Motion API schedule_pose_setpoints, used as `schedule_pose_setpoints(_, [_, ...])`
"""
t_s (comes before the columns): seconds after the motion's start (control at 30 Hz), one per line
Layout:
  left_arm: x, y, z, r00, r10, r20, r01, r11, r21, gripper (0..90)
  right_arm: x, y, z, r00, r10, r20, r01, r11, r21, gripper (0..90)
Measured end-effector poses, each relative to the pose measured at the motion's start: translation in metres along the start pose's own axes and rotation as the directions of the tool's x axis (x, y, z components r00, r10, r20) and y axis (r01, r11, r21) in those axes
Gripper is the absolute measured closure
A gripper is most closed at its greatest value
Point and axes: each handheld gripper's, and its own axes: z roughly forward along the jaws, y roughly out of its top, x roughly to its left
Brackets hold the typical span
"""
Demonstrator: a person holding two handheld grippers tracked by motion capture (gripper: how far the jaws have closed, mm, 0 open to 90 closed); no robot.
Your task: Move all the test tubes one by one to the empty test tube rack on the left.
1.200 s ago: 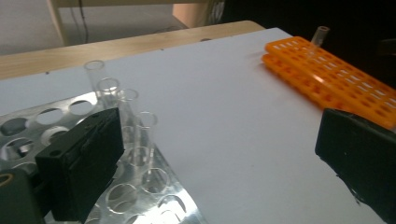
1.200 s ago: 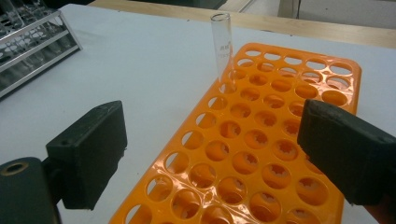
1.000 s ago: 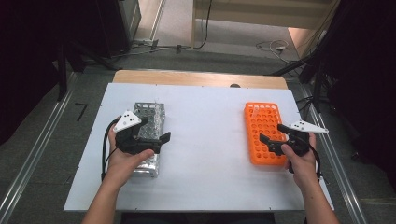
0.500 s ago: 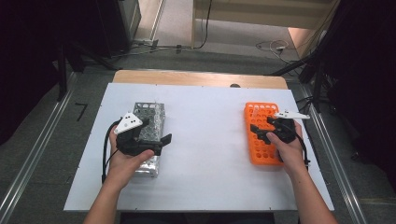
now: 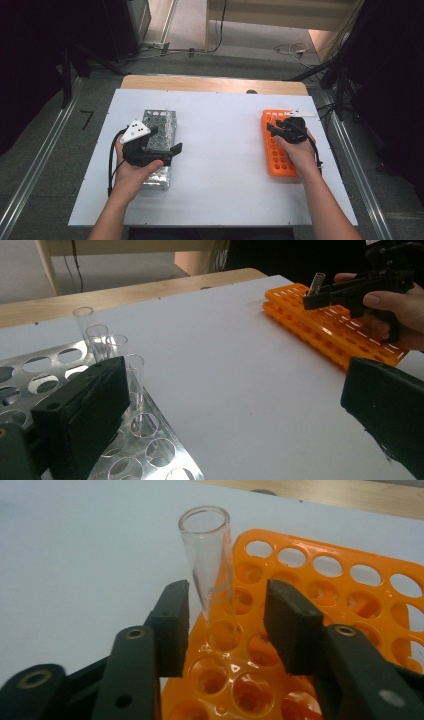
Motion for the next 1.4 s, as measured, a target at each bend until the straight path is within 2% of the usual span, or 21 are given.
schedule_pose_setpoints(0.13, [0.000, 0.000, 0.000, 1.0000, 0.000, 0.002, 0.000, 1.0000, 0.001, 0.0, 0.001, 0.002, 0.005, 0.9999, -0.015, -0.002, 0.015, 1.000, 0.023, 61.0])
schedule_pose_setpoints(0.23, [-0.001, 0.001, 0.000, 1.0000, -0.001, 0.005, 0.001, 1.0000, -0.001, 0.0, 0.004, 0.003, 0.008, 0.9993, -0.034, 0.016, 0.033, 0.999, 0.035, 65.7])
schedule_pose_setpoints(0.3, [-0.001, 0.001, 0.001, 1.0000, 0.000, 0.008, 0.000, 1.0000, 0.000, 0.0, 0.004, 0.004, 0.008, 0.9993, -0.034, 0.017, 0.033, 0.999, 0.037, 72.0])
schedule_pose_setpoints(0.5, [-0.001, 0.001, 0.001, 1.0000, 0.000, 0.009, 0.000, 1.0000, 0.002, 0.0, 0.005, 0.004, 0.007, 0.9986, -0.050, 0.018, 0.049, 0.998, 0.028, 73.0])
schedule_pose_setpoints(0.6, [-0.001, 0.001, 0.001, 0.9999, -0.002, 0.012, 0.002, 1.0000, -0.001, 0.0, 0.006, 0.004, 0.004, 0.9985, -0.052, 0.019, 0.052, 0.999, 0.008, 73.1])
schedule_pose_setpoints(0.97, [-0.006, 0.003, 0.003, 0.9997, 0.012, 0.022, -0.012, 0.9999, 0.006, 0.0, 0.006, 0.011, -0.021, 0.9993, -0.038, 0.000, 0.038, 0.996, -0.075, 73.0])
schedule_pose_setpoints(1.2, [-0.010, 0.003, 0.006, 0.9994, 0.014, 0.032, -0.014, 0.9999, 0.006, 0.0, 0.015, 0.013, -0.040, 0.9979, -0.058, -0.028, 0.054, 0.991, -0.126, 73.0])
schedule_pose_setpoints(1.4, [-0.014, 0.003, 0.009, 0.9989, 0.021, 0.041, -0.021, 0.9997, 0.013, 0.0, 0.028, 0.010, -0.053, 0.9948, -0.081, -0.061, 0.071, 0.987, -0.147, 72.9])
